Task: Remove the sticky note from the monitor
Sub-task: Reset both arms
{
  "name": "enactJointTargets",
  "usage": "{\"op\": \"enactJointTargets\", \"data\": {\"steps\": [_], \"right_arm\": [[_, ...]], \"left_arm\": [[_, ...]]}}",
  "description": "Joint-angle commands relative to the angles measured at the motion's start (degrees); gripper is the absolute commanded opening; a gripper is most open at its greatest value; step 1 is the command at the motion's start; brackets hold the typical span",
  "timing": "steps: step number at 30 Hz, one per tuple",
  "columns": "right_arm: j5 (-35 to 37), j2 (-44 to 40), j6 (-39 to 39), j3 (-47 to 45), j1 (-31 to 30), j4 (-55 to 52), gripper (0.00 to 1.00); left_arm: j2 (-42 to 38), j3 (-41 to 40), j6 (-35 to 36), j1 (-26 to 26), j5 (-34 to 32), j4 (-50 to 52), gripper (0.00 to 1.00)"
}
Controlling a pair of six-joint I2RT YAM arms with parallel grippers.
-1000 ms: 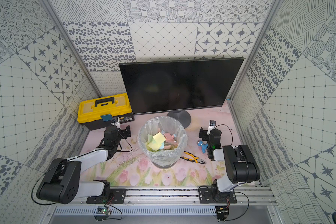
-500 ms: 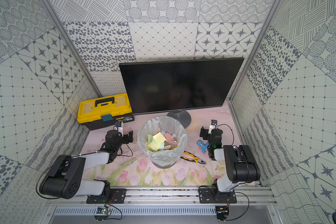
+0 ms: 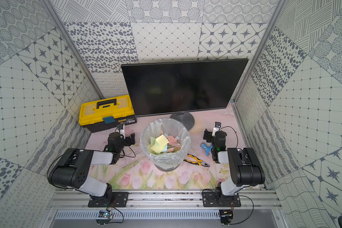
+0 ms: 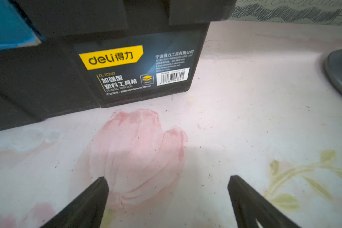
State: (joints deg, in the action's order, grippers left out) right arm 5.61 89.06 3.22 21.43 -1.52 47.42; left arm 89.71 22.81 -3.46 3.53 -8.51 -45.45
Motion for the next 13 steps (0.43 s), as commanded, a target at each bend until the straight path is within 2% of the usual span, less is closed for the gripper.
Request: {"op": "enactJointTargets", "data": {"steps": [1, 13], "right_arm": [[0.5, -0.45, -0.04, 1.21, -0.53, 1.76, 0.97], [0.51, -0.37, -0.32, 1.42, -0.75, 1.45, 0.97]], "left_arm": [[0.3, 0.48, -0.62, -0.74, 1.95, -3.24, 0.99], [0.24, 0.49, -0.64, -0.79, 1.94, -3.24, 0.99]]}}
